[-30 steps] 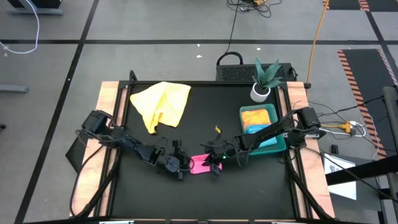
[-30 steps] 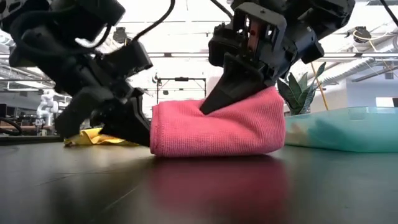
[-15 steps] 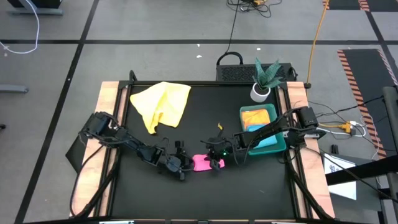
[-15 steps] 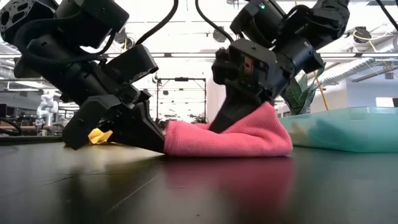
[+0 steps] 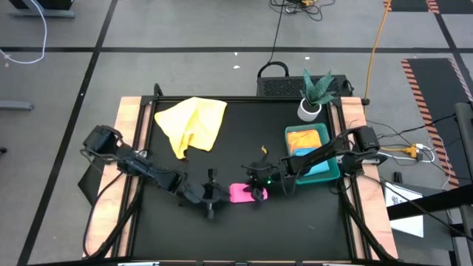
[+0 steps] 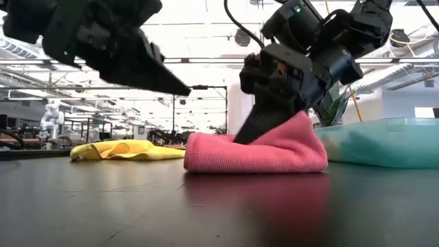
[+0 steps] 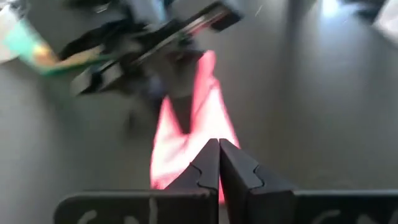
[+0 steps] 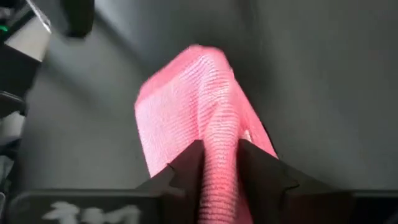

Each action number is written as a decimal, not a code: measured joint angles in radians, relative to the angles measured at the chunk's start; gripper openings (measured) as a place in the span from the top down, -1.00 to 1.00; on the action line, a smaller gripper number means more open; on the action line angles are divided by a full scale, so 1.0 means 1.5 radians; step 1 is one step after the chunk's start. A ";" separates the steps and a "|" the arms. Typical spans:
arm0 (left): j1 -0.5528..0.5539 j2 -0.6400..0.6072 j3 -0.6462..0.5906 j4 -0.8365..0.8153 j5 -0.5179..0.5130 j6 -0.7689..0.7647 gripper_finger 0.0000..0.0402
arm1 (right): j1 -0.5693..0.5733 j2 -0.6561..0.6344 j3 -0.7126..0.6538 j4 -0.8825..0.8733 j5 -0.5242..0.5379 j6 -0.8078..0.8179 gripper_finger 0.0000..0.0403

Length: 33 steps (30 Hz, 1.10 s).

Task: Fold microfiber towels
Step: Fold the pink microfiber cloth

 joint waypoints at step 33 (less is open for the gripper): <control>0.097 0.133 0.005 0.149 0.131 -0.045 0.97 | 0.095 -0.208 -0.176 0.020 0.262 0.052 1.00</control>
